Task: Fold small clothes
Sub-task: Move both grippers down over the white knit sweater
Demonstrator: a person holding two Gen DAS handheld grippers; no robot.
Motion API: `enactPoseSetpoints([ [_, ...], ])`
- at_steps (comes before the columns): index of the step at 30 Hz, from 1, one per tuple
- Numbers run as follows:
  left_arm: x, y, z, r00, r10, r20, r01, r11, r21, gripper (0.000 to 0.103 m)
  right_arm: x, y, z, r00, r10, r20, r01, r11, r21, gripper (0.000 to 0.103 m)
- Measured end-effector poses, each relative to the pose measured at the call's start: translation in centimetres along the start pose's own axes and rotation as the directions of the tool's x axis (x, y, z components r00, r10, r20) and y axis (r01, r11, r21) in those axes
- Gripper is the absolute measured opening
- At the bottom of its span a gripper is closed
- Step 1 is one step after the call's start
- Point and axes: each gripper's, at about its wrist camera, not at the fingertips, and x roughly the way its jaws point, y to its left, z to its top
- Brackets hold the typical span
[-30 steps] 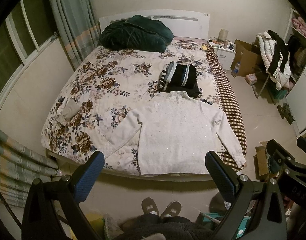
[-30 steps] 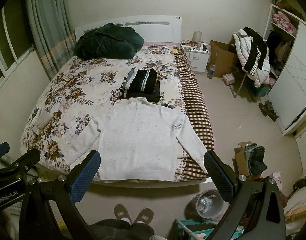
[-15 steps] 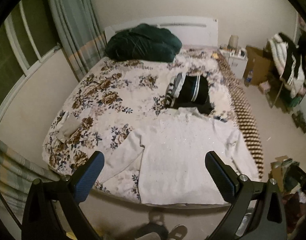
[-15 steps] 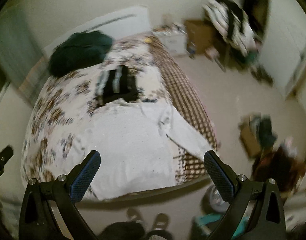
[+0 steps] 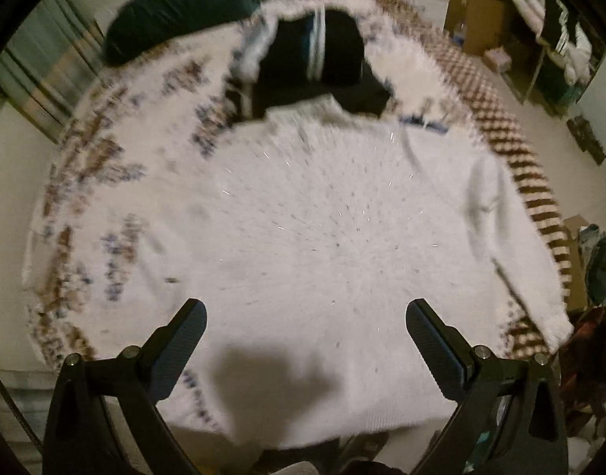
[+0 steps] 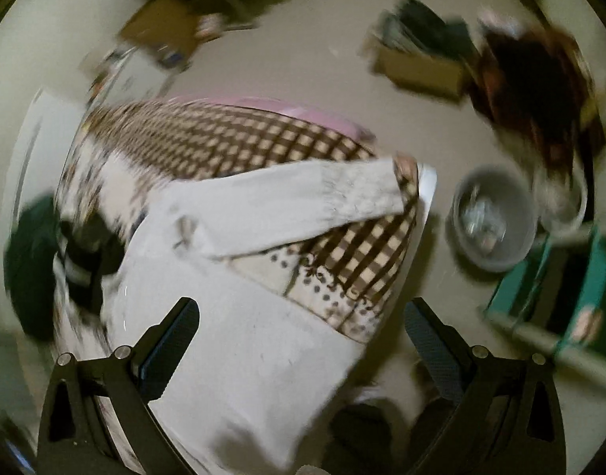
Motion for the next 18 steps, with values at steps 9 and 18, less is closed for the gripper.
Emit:
enactPoseSetpoints([
  [9, 15.7, -2.9, 1.0, 0.988, 0.044, -0.145, -0.047, 0.999, -0.014, 0.103, 16.7, -8.0, 1.4, 0.977, 0.158, 0.146, -0.206, 0.884, 0.419, 0.102],
  [18, 19.5, -5.1, 1.1, 0.985, 0.084, -0.148, -0.083, 0.996, 0.011, 0.103, 22.0, -12.9, 3.6, 0.954, 0.095, 0.285, -0.240, 0.811, 0.534, 0.077],
])
